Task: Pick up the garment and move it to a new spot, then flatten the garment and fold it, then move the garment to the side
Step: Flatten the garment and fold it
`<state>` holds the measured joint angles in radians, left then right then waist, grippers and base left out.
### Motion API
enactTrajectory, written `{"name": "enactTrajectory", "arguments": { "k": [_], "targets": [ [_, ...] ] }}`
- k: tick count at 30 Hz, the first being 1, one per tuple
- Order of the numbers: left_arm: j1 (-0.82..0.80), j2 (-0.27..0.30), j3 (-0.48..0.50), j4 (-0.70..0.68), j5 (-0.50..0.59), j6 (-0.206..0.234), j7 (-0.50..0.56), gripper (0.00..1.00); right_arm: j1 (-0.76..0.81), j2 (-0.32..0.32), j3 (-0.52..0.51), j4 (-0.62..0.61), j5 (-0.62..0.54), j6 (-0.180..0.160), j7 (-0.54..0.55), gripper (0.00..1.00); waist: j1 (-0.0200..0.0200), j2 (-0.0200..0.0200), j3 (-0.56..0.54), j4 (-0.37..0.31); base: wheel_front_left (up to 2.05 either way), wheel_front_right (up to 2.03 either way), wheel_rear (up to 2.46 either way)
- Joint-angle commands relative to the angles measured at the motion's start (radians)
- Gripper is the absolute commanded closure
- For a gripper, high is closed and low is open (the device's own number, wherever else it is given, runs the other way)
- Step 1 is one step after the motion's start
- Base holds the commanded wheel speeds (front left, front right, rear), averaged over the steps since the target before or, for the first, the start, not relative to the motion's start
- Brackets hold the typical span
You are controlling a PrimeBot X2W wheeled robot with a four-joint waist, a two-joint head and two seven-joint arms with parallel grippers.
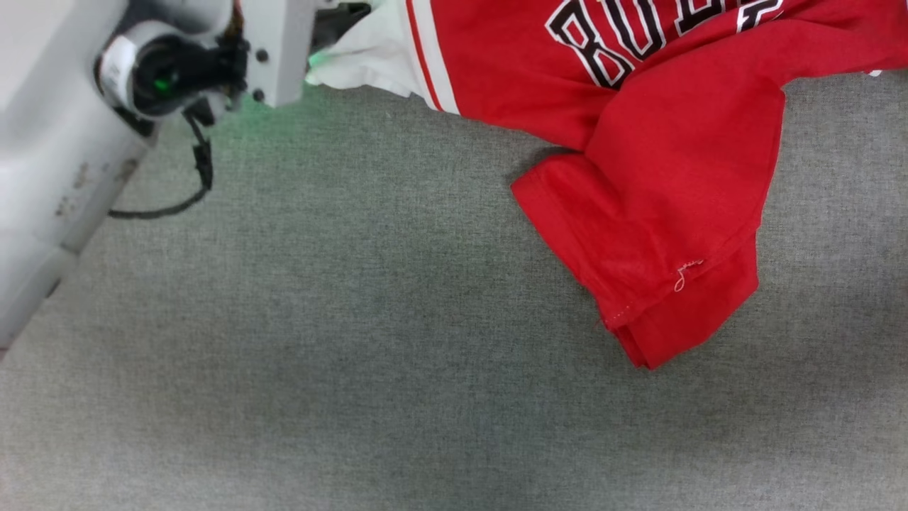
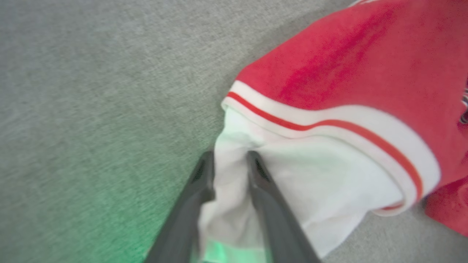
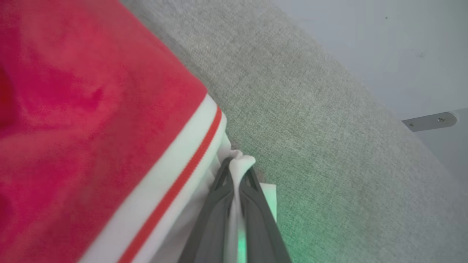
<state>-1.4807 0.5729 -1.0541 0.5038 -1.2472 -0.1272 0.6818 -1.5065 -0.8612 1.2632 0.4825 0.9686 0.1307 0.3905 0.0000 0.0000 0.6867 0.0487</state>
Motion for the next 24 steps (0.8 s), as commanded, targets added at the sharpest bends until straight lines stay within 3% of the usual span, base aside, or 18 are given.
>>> {"name": "enactTrajectory", "arguments": {
  "k": [1, 7, 13, 20, 24],
  "targets": [
    [0.036, -0.012, -0.049, -0.012, -0.023, -0.005, 0.0, 1.0, 0.039, 0.029, 0.033, 0.013, -0.012, 0.0, 0.0, 1.0, 0.0, 0.0, -0.001, -0.001, 0.0, 0.0, 0.0],
    [-0.007, 0.004, -0.064, -0.002, -0.003, -0.004, -0.146, 1.0, 0.02, 0.038, 0.027, 0.026, -0.013, 0.0, -0.066, 1.0, 0.0, 0.0, -0.018, -0.005, 0.0, 0.0, 0.0],
    [-0.047, 0.008, -0.083, 0.066, 0.065, -0.004, -0.413, 1.0, -0.052, 0.051, 0.011, 0.099, -0.015, -0.001, -0.293, 1.0, 0.0, 0.0, -0.061, -0.007, 0.0, 0.0, 0.0],
    [-0.122, -0.034, -0.066, 0.213, 0.091, -0.002, -0.663, 1.0, -0.142, 0.099, -0.016, 0.261, -0.054, -0.001, -0.468, 1.0, 0.0, 0.0, -0.106, -0.01, 0.0, 0.0, 0.0],
    [-0.221, -0.087, -0.009, 0.346, 0.098, 0.005, -0.791, 1.0, -0.224, 0.171, -0.069, 0.398, -0.052, -0.001, -0.517, 1.0, 0.0, 0.0, -0.126, -0.015, 0.0, 0.0, 0.0]
  ]
}}
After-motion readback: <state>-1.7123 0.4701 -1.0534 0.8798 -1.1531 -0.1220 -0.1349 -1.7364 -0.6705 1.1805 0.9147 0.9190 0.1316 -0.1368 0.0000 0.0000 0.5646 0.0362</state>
